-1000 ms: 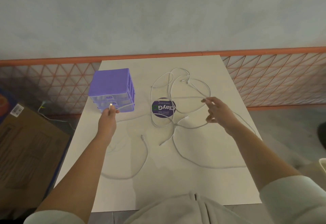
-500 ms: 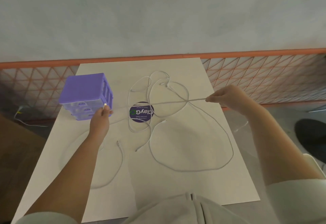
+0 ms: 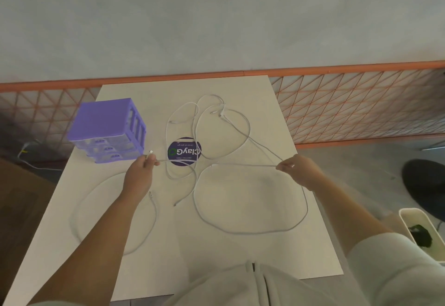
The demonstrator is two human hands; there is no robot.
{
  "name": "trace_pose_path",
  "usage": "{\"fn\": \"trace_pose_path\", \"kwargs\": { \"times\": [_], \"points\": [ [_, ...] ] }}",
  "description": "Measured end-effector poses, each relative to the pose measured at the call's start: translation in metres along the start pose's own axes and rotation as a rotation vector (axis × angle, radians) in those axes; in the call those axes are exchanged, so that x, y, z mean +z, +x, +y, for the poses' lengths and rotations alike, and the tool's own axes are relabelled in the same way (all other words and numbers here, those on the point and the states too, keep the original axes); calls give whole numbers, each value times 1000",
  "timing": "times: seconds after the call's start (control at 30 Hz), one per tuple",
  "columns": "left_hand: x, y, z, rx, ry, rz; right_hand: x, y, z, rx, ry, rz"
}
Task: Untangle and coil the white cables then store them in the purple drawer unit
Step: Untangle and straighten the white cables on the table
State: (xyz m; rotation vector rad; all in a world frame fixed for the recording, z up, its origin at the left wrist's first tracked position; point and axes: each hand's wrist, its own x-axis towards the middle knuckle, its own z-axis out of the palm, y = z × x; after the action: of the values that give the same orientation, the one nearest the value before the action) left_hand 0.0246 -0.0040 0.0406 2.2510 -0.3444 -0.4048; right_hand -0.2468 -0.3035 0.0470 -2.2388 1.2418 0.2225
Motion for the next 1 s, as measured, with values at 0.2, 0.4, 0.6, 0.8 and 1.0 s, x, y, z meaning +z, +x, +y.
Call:
{"fn": "trace_pose_path", "kwargs": {
  "times": [0.2, 0.4, 0.6, 0.8, 1.0],
  "points": [
    [1, -7, 14, 59, -42, -6, 26, 0, -36, -145, -66, 59],
    [2, -11, 25, 152, -67, -93, 56, -23, -126, -478, 66, 7],
    [5, -14, 38, 202, -58, -144, 70, -39, -183, -526, 313, -120],
    [-9, -5, 28, 103, -271, -192, 63, -35, -180, -495, 222, -14],
    [-37, 11, 8, -103, -596, 29, 54, -27, -141, -386, 40, 86]
  ]
}}
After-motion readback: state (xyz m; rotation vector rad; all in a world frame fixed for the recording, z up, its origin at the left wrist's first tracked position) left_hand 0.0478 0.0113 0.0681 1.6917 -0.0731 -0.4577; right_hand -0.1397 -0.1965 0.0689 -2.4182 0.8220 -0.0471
